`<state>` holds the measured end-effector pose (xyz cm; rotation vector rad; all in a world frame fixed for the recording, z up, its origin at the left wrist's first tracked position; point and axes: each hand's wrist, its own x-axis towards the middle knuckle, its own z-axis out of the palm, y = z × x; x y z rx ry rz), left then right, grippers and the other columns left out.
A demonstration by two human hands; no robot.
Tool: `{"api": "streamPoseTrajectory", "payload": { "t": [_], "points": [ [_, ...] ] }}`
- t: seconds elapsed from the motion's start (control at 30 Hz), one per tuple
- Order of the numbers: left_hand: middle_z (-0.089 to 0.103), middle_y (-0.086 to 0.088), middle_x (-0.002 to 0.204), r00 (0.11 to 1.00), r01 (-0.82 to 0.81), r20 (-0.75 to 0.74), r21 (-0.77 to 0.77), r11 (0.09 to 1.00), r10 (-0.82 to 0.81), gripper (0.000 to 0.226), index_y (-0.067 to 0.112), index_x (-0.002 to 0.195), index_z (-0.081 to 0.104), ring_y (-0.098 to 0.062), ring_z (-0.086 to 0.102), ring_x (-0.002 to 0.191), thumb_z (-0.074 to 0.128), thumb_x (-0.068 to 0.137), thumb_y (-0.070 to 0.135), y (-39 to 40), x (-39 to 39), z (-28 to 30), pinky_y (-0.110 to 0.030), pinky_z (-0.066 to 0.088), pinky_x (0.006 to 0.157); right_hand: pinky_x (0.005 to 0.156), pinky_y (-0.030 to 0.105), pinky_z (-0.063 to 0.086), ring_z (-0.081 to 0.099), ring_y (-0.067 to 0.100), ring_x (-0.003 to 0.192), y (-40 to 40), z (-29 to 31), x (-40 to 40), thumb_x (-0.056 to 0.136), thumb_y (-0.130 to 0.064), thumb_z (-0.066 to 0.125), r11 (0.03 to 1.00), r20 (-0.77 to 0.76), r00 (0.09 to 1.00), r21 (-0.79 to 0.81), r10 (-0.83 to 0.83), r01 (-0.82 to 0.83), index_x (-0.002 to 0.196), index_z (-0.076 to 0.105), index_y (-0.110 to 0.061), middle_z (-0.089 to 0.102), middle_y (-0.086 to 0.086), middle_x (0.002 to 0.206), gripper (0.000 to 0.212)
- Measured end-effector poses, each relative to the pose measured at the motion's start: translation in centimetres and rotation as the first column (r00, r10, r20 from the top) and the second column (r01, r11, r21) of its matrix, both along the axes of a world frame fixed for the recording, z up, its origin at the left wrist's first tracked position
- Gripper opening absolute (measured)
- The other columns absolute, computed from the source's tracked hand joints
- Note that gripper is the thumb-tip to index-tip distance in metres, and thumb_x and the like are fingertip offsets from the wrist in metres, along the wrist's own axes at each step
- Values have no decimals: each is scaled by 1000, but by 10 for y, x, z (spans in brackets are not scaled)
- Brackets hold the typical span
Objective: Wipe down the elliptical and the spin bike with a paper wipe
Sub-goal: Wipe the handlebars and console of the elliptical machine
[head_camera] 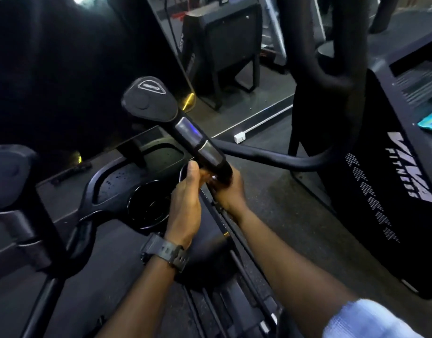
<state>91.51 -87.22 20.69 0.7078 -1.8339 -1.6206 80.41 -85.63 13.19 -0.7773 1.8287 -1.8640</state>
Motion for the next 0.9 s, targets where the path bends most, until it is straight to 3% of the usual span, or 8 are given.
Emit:
{"api": "streamPoseTrajectory", "payload": {
  "t": [0.17, 0.3, 0.43, 0.53, 0.63, 0.7, 0.8, 0.9],
  "points": [
    [66, 8, 129, 995, 91, 51, -20, 996, -90, 84, 22, 125, 67, -3, 51, 130, 25, 85, 83, -10, 3, -1, -33, 32, 113, 70, 34, 57, 69, 7, 80, 29, 19, 6, 78, -26, 78, 998, -109, 992, -28, -67, 65, 97, 68, -27, 73, -9, 85, 21],
    [66, 13, 127, 994, 83, 79, -77, 994, -77, 76, 24, 122, 69, 3, 51, 127, 18, 91, 71, -7, 10, 1, -27, 32, 111, 75, 45, 57, 68, 7, 82, 22, 25, -6, 82, -26, 75, 988, -202, 977, 152, 72, -42, 94, 69, -23, 72, -5, 87, 13],
    [67, 13, 120, 987, -9, 158, -193, 981, 40, 69, 23, 115, 70, 8, 55, 115, 22, 93, 66, -8, 26, 5, -13, 38, 98, 78, 27, 53, 67, 7, 90, 30, 31, -1, 84, -23, 73, 984, -251, 967, 179, 42, 3, 104, 66, -19, 71, -8, 93, 22],
    [70, 1, 101, 932, -100, 270, -453, 886, 243, 61, 16, 94, 69, -13, 62, 97, 24, 96, 58, -14, 44, 6, -32, 47, 85, 83, 17, 41, 58, 16, 111, 45, 43, 23, 91, -14, 62, 985, -397, 915, 114, -73, 128, 130, 51, -12, 64, 2, 118, 40],
    [70, -3, 98, 842, -93, 398, -560, 824, 365, 52, 19, 92, 68, -26, 63, 92, 27, 98, 50, -18, 61, -1, -35, 47, 74, 100, 1, 24, 33, 10, 137, 49, 49, 39, 100, -20, 47, 991, -471, 879, 69, -68, 114, 153, 20, -12, 34, 7, 153, 59],
    [70, -4, 97, 780, -37, 487, -590, 807, 392, 51, 19, 88, 64, -31, 64, 89, 25, 96, 50, -16, 71, -8, -36, 47, 69, 107, 1, 14, 15, 10, 147, 45, 51, 43, 102, -24, 40, 995, -584, 810, 39, -54, 94, 154, 5, -8, 12, 9, 161, 65],
    [70, -5, 114, 752, 17, 536, -598, 802, 384, 46, 18, 106, 67, -33, 65, 100, 31, 98, 46, -13, 77, -13, -40, 53, 78, 116, 14, 13, 0, 11, 149, 38, 50, 38, 100, -13, 44, 991, -751, 655, 5, -85, 134, 150, 2, 6, -2, 24, 159, 68],
    [65, -6, 127, 778, 43, 524, -596, 802, 347, 37, 10, 119, 64, -31, 61, 113, 41, 101, 34, -13, 82, -17, -41, 50, 91, 119, 50, 16, 6, 44, 146, 39, 33, 22, 100, -7, 46, 974, -959, 273, -7, -70, 225, 145, 6, 15, 6, 39, 151, 64]
  ]
}}
